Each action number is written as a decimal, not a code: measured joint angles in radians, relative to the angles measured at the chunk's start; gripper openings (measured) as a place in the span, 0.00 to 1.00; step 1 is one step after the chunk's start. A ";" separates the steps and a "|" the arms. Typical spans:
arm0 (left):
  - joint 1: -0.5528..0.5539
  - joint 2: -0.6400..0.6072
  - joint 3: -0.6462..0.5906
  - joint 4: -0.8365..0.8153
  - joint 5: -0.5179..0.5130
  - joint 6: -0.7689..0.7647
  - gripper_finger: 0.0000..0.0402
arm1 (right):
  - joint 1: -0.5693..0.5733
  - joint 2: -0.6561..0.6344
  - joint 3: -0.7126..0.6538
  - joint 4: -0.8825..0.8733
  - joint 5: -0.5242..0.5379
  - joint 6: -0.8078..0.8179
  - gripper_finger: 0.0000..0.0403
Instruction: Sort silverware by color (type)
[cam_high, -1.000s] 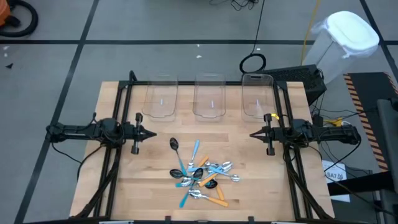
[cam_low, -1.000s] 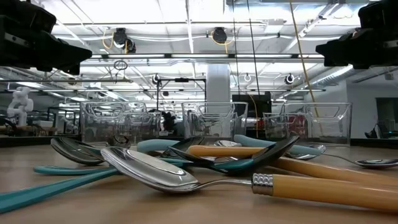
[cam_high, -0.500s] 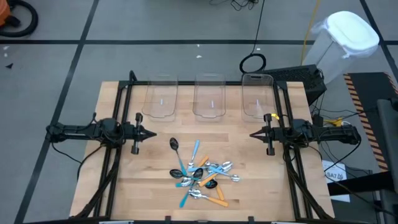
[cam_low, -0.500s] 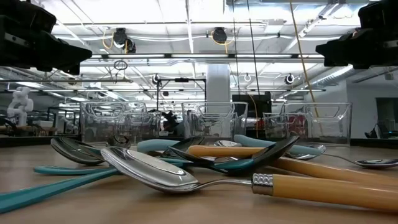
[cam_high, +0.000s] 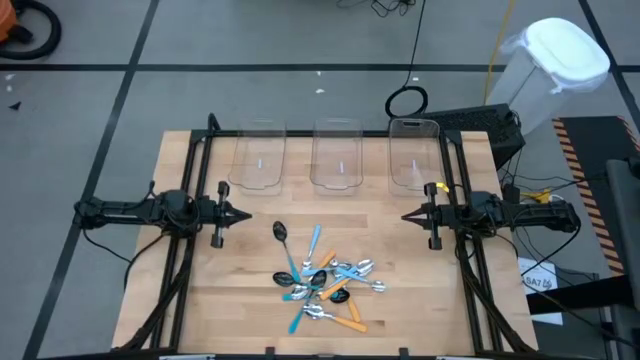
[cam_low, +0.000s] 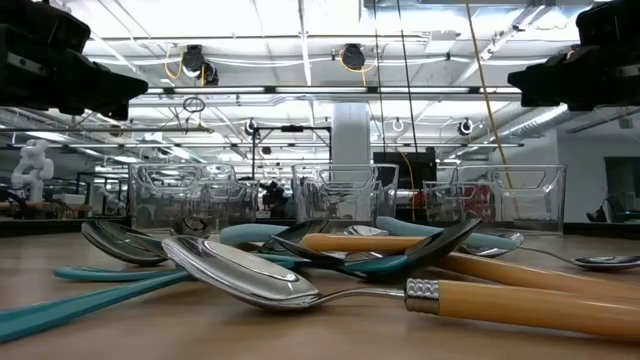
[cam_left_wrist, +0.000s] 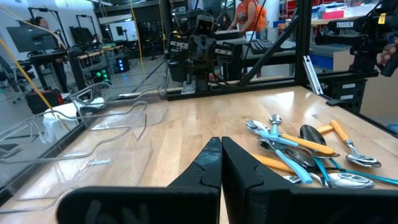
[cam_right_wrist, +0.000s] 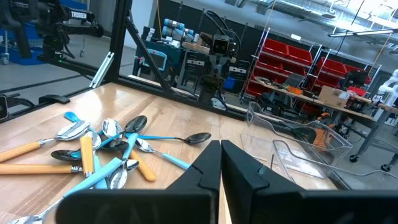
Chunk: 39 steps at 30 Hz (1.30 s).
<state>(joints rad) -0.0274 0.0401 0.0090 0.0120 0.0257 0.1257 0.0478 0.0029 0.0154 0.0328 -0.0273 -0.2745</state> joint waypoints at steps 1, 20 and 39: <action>0.000 0.000 0.000 0.000 0.000 0.000 0.00 | 0.000 0.000 0.000 0.000 0.000 0.000 0.02; 0.000 0.000 0.000 0.000 0.000 0.003 0.00 | 0.000 0.000 0.001 0.009 -0.001 0.199 0.02; 0.000 0.000 -0.001 0.014 -0.001 0.074 0.00 | 0.022 0.273 0.267 -0.024 -0.026 0.262 0.00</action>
<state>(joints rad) -0.0276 0.0401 0.0082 0.0259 0.0250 0.2001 0.0702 0.2760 0.2825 0.0088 -0.0536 -0.0129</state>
